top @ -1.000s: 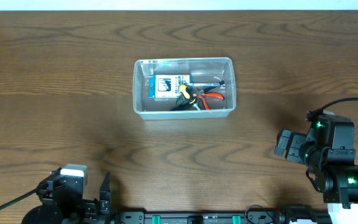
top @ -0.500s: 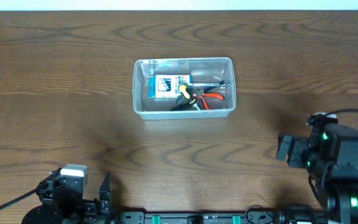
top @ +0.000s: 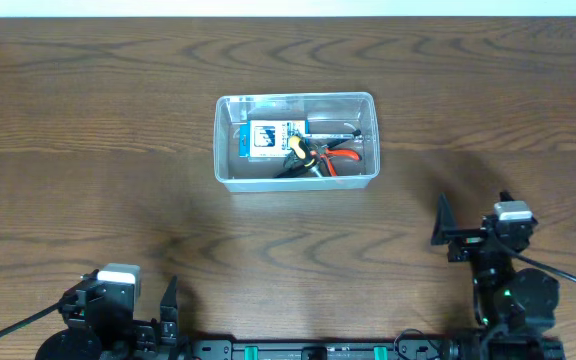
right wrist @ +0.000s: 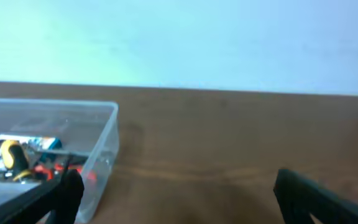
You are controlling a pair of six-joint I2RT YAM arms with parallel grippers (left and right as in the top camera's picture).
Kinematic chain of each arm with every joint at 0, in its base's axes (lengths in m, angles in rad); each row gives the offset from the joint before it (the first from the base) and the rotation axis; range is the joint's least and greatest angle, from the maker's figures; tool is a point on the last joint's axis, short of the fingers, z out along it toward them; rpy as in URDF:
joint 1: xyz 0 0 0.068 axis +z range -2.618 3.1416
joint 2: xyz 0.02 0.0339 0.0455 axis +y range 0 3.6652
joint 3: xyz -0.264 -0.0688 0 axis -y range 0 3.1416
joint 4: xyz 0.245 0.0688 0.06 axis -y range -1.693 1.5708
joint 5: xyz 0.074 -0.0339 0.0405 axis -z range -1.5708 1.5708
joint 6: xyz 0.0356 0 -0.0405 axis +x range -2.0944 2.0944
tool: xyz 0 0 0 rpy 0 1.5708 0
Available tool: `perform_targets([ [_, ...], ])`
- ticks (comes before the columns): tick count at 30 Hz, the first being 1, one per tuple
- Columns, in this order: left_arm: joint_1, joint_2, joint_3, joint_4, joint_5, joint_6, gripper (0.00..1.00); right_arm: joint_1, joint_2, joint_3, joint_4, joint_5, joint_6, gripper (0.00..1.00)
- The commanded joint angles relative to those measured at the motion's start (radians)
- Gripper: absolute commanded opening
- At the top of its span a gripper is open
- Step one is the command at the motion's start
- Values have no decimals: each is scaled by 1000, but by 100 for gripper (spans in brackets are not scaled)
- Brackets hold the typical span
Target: Pack container
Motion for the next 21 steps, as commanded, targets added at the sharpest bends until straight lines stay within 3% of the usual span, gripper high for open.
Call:
perform_targets([
  [1,-2,-2,-3,1,-12,-5,98,14,-13,-96,119,-13,-48,99],
  [3,-2,-2,-3,1,-12,-5,98,25,-24,-146,184,-13,-96,99],
  [7,-2,-2,-3,1,-12,-5,98,44,-83,-190,150,-3,-166,99],
  [10,-2,-2,-3,1,-12,-5,98,46,-129,-190,63,5,-158,99],
  [21,-2,-2,-3,1,-12,-5,98,50,-149,-190,66,13,-140,99],
])
